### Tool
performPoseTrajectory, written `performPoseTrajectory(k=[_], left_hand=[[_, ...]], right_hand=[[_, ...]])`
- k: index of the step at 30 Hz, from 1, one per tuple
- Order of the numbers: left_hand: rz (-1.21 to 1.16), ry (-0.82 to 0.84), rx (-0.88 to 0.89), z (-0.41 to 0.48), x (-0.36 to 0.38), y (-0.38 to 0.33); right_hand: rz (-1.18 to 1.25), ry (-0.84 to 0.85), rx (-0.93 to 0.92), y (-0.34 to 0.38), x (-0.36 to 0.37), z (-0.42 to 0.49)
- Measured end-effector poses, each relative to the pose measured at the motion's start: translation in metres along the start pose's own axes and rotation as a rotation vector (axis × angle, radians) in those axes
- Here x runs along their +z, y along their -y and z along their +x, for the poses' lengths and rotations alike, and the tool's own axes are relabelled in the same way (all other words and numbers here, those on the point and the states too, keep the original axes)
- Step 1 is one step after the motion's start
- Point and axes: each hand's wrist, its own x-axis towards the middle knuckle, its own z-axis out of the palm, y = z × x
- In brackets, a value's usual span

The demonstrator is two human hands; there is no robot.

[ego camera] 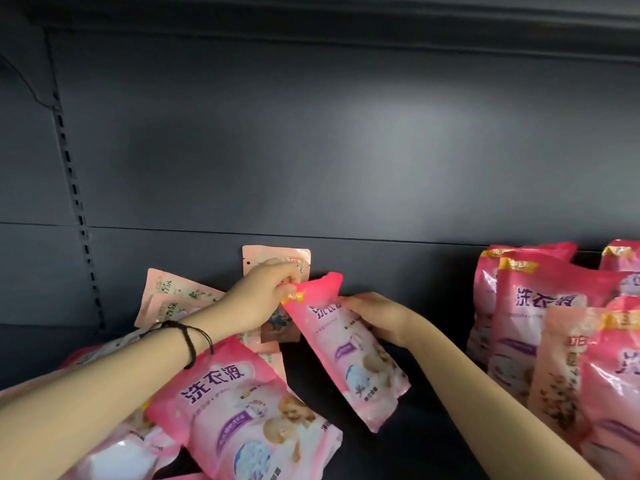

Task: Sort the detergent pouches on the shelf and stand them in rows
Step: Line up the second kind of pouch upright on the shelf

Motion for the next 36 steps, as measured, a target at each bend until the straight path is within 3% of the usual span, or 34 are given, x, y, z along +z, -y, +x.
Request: performPoseTrajectory(k=[2, 4, 8, 16, 21, 26, 30, 36], left_hand=[[-0.05, -0.054, 0.038, 0.008, -0.005, -0.012], [-0.101, -0.095, 0.027, 0.016, -0.008, -0.023], [-0.152, -0.209, 0.015, 0.037, -0.01, -0.039], [-0.396, -0.317, 0.01, 0.059, 0.023, -0.051], [-0.565, -0.32, -0.134, 0.053, 0.044, -0.056], [-0.616, -0.073, -0.336, 0.035, 0.076, -0.045], [-0.501, 0.008, -0.337, 0.039, 0.08, -0.039], [-0.519, -0.011, -0.368, 0.042, 0.089, -0.042]], right_hand=[[0.276, 0.01, -0.039, -0.004, -0.004, -0.006], [0.401, -0.097, -0.108, -0.003, -0.011, -0.012], [0.5, -0.333, -0.221, 0.002, -0.022, -0.025], [0.663, -0.539, -0.42, -0.009, -0.02, -0.039], [0.552, -0.6, -0.304, -0.016, -0.019, -0.044], [0.452, -0.583, -0.15, -0.03, -0.009, -0.04], [0.415, -0.62, -0.117, -0.034, -0.014, -0.036], [0.59, -0.533, -0.063, -0.034, -0.022, -0.031]])
